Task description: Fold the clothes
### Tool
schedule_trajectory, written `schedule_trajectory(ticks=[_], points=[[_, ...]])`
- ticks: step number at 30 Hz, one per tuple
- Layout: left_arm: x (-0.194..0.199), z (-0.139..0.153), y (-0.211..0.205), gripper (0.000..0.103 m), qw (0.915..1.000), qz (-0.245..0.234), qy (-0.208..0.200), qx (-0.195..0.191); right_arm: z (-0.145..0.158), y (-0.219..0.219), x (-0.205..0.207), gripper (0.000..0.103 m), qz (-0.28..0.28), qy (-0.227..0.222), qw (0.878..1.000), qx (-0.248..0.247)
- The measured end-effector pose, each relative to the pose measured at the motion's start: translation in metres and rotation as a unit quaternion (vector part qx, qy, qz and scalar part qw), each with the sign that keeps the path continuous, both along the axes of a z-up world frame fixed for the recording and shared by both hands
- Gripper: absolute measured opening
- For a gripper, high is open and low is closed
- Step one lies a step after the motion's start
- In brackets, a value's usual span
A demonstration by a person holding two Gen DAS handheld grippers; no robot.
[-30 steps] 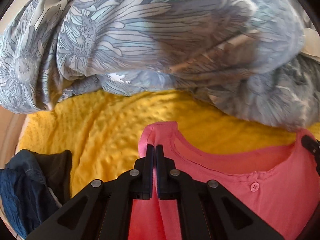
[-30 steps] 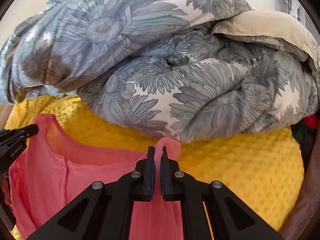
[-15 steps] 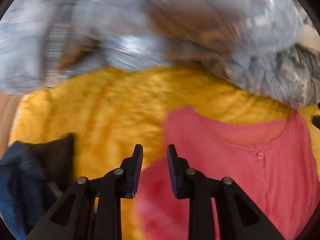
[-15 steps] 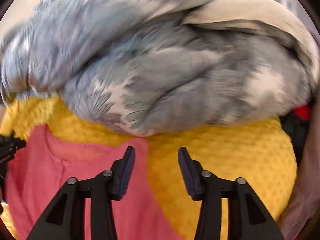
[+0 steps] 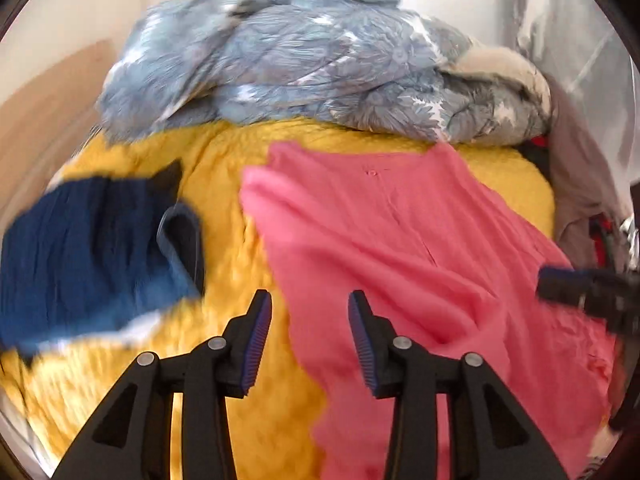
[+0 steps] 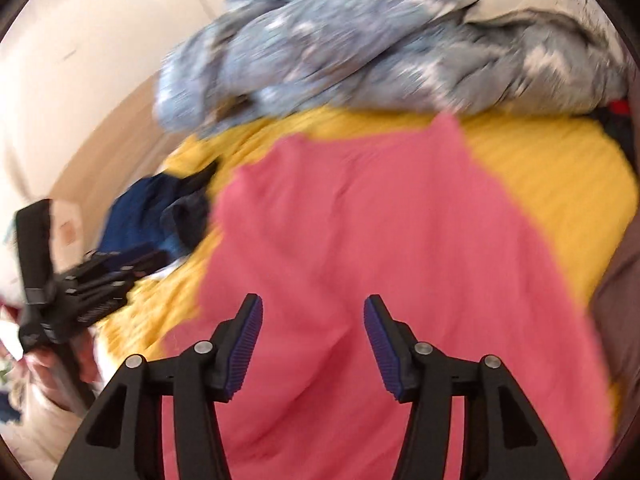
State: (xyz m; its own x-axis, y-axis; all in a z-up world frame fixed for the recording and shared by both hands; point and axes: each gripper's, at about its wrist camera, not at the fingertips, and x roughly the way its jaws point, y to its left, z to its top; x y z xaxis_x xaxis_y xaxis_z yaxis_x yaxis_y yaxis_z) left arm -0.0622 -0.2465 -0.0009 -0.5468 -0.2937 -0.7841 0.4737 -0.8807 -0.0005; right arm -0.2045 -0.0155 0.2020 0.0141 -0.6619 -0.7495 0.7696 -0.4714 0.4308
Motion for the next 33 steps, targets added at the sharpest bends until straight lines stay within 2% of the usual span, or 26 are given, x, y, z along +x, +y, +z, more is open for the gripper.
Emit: schedule_trajectory(ticks=[1, 4, 6, 8, 9, 10, 12, 13, 18, 22, 33], points=[[0.008, 0.002, 0.002, 0.044, 0.9999, 0.012, 0.005, -0.008, 0.003, -0.003, 0.018, 0.056, 0.018, 0.012, 1.000, 0.006], [0.031, 0.010, 0.006, 0.046, 0.9989, 0.039, 0.025, -0.008, 0.015, -0.014, 0.079, 0.056, 0.071, 0.118, 0.990, 0.022], [0.053, 0.013, 0.006, 0.051, 0.9976, 0.048, 0.043, 0.026, 0.019, -0.022, 0.122, 0.056, 0.103, 0.206, 0.972, 0.038], [0.072, 0.010, 0.003, 0.053, 0.9948, 0.064, 0.059, 0.052, 0.016, -0.027, 0.158, 0.056, 0.127, 0.293, 0.946, 0.056], [0.079, 0.006, 0.001, 0.055, 0.9933, 0.071, 0.062, 0.067, 0.013, -0.030, 0.171, 0.056, 0.137, 0.324, 0.934, 0.064], [0.086, 0.002, -0.001, 0.055, 0.9915, 0.077, 0.065, 0.083, 0.010, -0.033, 0.178, 0.056, 0.145, 0.337, 0.928, 0.068], [0.097, -0.002, -0.002, 0.055, 0.9886, 0.081, 0.069, 0.107, 0.001, -0.040, 0.186, 0.056, 0.168, 0.314, 0.932, 0.071], [0.099, -0.002, 0.002, 0.055, 0.9900, 0.076, 0.067, 0.099, -0.003, -0.043, 0.186, 0.056, 0.175, 0.302, 0.934, 0.073], [0.102, 0.003, 0.021, 0.056, 0.9982, 0.042, 0.042, 0.003, -0.013, -0.049, 0.184, 0.056, 0.173, 0.291, 0.937, 0.082], [0.107, 0.003, 0.013, 0.056, 0.9981, 0.031, 0.051, 0.019, -0.020, -0.059, 0.184, 0.056, 0.171, 0.300, 0.934, 0.092], [0.123, 0.000, -0.019, 0.058, 0.9938, 0.069, 0.062, 0.061, -0.043, -0.079, 0.201, 0.056, 0.194, 0.344, 0.909, 0.131]])
